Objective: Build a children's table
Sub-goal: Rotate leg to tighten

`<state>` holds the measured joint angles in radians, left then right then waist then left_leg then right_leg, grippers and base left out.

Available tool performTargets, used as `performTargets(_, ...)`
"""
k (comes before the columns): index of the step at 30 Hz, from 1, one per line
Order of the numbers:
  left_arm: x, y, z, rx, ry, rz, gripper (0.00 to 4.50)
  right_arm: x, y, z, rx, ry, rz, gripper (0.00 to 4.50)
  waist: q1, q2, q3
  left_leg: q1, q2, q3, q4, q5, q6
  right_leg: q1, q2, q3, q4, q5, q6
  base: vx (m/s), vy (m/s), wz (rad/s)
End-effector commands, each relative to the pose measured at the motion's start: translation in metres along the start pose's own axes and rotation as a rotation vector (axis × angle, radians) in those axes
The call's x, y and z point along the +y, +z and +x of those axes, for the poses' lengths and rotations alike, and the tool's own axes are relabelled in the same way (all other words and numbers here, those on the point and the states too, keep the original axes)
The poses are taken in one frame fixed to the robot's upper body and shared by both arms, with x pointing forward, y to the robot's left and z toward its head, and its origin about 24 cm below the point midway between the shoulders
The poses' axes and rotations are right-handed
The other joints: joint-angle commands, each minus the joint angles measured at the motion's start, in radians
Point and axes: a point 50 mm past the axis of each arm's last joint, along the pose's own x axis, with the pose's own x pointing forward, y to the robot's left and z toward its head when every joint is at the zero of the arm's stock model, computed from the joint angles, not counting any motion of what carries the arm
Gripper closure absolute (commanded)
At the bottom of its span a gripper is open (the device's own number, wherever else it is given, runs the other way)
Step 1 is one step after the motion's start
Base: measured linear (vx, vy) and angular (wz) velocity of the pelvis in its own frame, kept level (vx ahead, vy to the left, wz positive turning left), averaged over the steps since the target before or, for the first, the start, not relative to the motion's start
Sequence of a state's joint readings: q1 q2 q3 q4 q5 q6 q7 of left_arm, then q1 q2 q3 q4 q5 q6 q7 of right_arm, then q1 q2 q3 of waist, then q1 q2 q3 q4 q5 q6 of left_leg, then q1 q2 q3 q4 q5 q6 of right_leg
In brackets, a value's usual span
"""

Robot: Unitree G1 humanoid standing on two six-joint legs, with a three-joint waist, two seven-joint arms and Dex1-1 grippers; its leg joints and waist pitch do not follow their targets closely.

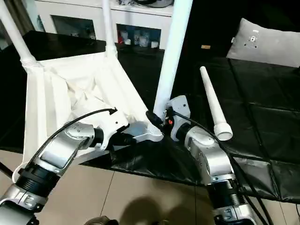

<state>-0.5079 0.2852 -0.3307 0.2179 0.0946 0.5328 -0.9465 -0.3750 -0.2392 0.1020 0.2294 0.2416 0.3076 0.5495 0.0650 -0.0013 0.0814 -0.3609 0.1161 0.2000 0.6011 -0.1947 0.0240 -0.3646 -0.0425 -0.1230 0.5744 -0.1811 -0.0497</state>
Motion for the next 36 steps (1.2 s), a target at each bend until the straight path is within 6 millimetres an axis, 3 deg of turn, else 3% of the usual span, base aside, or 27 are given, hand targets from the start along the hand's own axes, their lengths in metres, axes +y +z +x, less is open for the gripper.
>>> performTargets(1, 0.006, 0.025, -0.007, -0.092, 0.025, 0.086, 4.5, -0.006, -0.038, -0.009, 0.163, -0.056, 0.071, 1.9, 0.002, 0.01, -0.041, 0.037, 0.146, -0.102, -0.086, -0.486, -0.059, 0.002, -0.183, 0.094, -0.128, -0.642, -0.055, 0.0, 0.0, 0.0)
performTargets(3, 0.007, 0.025, -0.007, -0.093, 0.029, 0.086, 4.5, -0.008, -0.037, -0.011, 0.152, -0.057, 0.065, 1.69, 0.004, 0.008, -0.042, 0.036, 0.147, -0.1, -0.084, -0.472, -0.054, 0.003, -0.186, 0.098, -0.131, -0.64, -0.056, 0.0, 0.0, 0.0)
performTargets(5, 0.006, 0.024, -0.008, -0.095, 0.03, 0.086, 4.5, -0.008, -0.037, -0.013, 0.142, -0.053, 0.063, 1.54, 0.006, 0.012, -0.045, 0.025, 0.152, -0.099, -0.092, -0.432, -0.048, 0.01, -0.182, 0.099, -0.119, -0.562, -0.072, 0.0, 0.0, 0.0)
performTargets(7, 0.006, 0.024, -0.008, -0.098, 0.03, 0.085, 4.5, -0.008, -0.036, -0.016, 0.134, -0.05, 0.061, 1.39, 0.01, 0.014, -0.047, 0.028, 0.156, -0.095, -0.095, -0.422, -0.053, 0.007, -0.179, 0.103, -0.111, -0.503, -0.088, 0.0, 0.0, 0.0)
performTargets(10, 0.007, 0.023, -0.008, -0.1, 0.031, 0.083, 4.5, -0.01, -0.035, -0.021, 0.118, -0.046, 0.053, 1.1, 0.023, 0.013, -0.053, 0.017, 0.157, -0.088, -0.092, -0.35, -0.038, 0.019, -0.188, 0.11, -0.1, -0.402, -0.121, 0.0, 0.0, 0.0)
performTargets(15, 0.014, 0.022, -0.009, -0.116, 0.028, 0.091, 4.5, -0.015, -0.029, -0.042, 0.046, 0.006, 0.008, 0.63, 0.038, 0.012, -0.064, 0.005, 0.154, -0.08, -0.084, -0.217, 0.016, 0.033, -0.183, 0.106, -0.078, -0.233, -0.148, 0.0, 0.0, 0.0)
performTargets(19, 0.015, 0.02, -0.009, -0.122, 0.007, 0.101, 4.5, -0.019, -0.024, -0.052, 0.007, 0.059, -0.036, 0.26, 0.041, 0.01, -0.07, -0.007, 0.15, -0.077, -0.075, -0.138, 0.07, 0.037, -0.177, 0.098, -0.064, -0.128, -0.163, 0.0, 0.0, 0.0)
performTargets(21, 0.015, 0.02, -0.009, -0.127, -0.03, 0.139, 4.5, -0.024, -0.019, -0.06, 0.0, 0.09, -0.067, 0.09, 0.041, 0.013, -0.07, -0.003, 0.149, -0.076, -0.072, -0.145, 0.089, 0.034, -0.175, 0.095, -0.069, -0.145, -0.165, 0.0, 0.0, 0.0)
performTargets(30, 0.008, 0.011, -0.008, -0.069, -0.23, 0.319, 4.5, -0.032, -0.002, -0.067, 0.003, 0.225, -0.176, 0.03, 0.061, 0.016, -0.072, 0.007, 0.154, -0.073, -0.073, -0.164, 0.078, 0.029, -0.171, 0.093, -0.069, -0.198, -0.154, 0.0, 0.0, 0.0)
performTargets(33, 0.006, 0.012, -0.008, -0.061, -0.275, 0.349, 4.5, -0.027, -0.002, -0.062, 0.028, 0.293, -0.209, 0.03, 0.077, 0.017, -0.079, 0.014, 0.162, -0.071, -0.072, -0.148, 0.063, 0.026, -0.173, 0.093, -0.059, -0.157, -0.166, 0.0, 0.0, 0.0)
performTargets(36, 0.006, 0.012, -0.008, -0.058, -0.289, 0.362, 4.5, -0.025, -0.003, -0.06, 0.043, 0.319, -0.248, 0.03, 0.085, 0.019, -0.081, 0.013, 0.163, -0.071, -0.07, -0.133, 0.058, 0.025, -0.174, 0.092, -0.05, -0.11, -0.18, 0.0, 0.0, 0.0)
